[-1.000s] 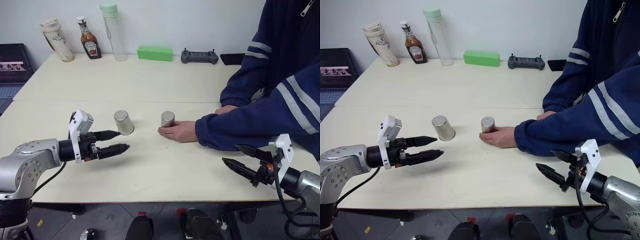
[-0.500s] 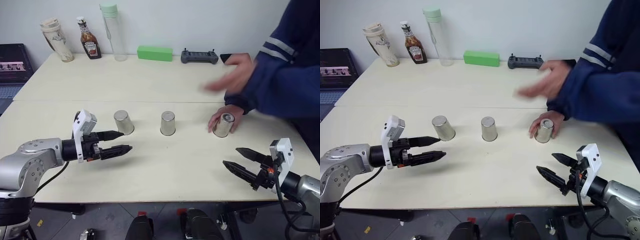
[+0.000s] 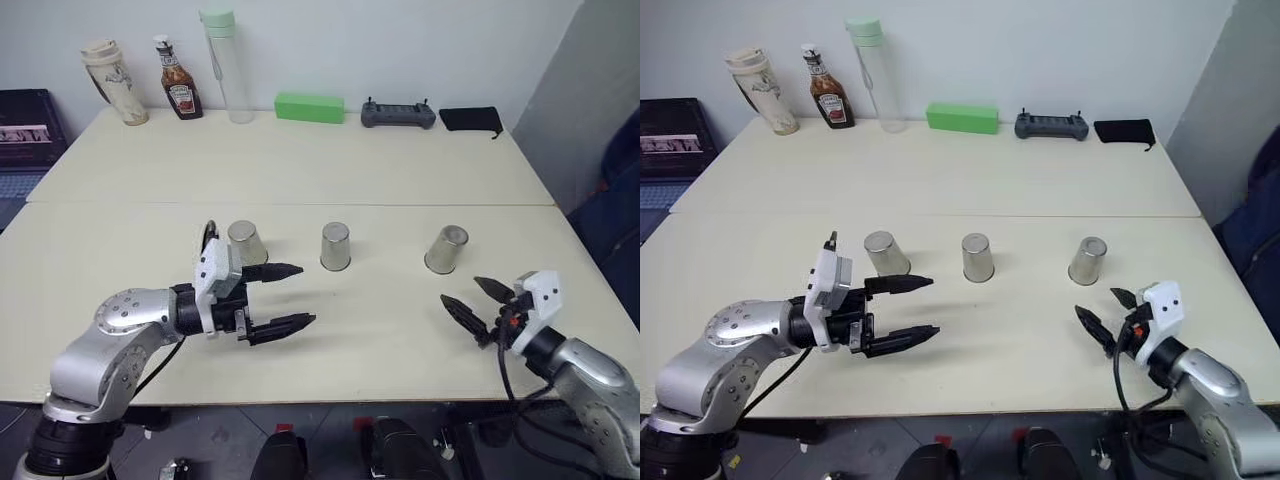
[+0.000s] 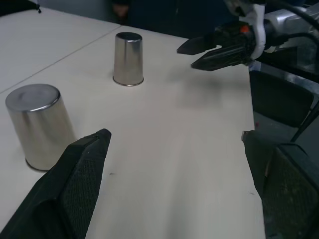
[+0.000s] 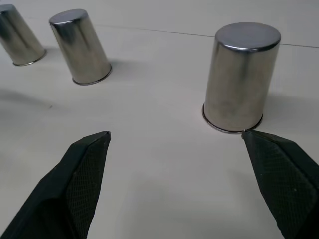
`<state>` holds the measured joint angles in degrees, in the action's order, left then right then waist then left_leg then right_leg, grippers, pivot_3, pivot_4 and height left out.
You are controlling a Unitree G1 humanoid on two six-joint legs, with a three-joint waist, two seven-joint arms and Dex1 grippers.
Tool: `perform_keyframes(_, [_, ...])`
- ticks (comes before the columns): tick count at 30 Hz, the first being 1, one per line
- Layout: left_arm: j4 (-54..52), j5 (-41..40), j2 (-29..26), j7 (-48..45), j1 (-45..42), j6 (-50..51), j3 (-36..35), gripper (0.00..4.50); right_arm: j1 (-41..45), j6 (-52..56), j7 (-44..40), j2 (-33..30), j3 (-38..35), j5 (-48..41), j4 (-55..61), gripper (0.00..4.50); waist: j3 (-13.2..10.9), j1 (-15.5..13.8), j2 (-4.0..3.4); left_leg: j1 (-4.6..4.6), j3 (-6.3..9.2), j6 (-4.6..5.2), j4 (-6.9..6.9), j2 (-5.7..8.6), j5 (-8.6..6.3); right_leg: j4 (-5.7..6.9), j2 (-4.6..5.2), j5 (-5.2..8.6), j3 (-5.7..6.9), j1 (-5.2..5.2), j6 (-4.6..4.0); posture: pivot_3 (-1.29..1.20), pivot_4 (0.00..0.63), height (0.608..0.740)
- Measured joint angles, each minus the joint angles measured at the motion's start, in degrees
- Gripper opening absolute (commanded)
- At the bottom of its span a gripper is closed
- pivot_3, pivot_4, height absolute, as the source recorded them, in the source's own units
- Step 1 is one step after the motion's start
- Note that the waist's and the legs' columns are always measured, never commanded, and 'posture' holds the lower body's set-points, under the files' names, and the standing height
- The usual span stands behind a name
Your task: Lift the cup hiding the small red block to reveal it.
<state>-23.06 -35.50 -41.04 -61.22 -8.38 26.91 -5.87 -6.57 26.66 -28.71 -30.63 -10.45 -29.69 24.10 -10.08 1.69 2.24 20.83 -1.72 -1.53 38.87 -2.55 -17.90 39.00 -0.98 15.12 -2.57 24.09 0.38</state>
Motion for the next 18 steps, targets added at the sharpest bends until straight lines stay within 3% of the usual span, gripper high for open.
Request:
perform_keyframes(5, [0.3, 2.2, 3.1, 1.0, -0.1, -4.0, 2.3, 4.50, 6.3, -6.7, 0.2, 3.9, 3.0, 6.2, -10.2, 4.48, 0.0, 0.0, 0.01, 0.02, -0.03, 0.00, 0.03, 0.04, 0.00, -0.01, 0.01, -0.03, -0.03, -0.01, 0.00, 0.00, 0.150, 0.740])
perform_keyframes(18, [1.7, 3.4, 3.1, 0.3, -0.5, -5.8, 4.4, 4.50, 21.8, -17.2, -0.2, 8.0, 5.0, 13.2, -34.6, 4.48, 0.0, 0.1, -0.03, 0.03, -0.03, 0.01, 0.02, 0.03, -0.01, -0.02, 0.01, -0.20, -0.02, 0.01, -0.28, 0.00, 0.150, 0.740])
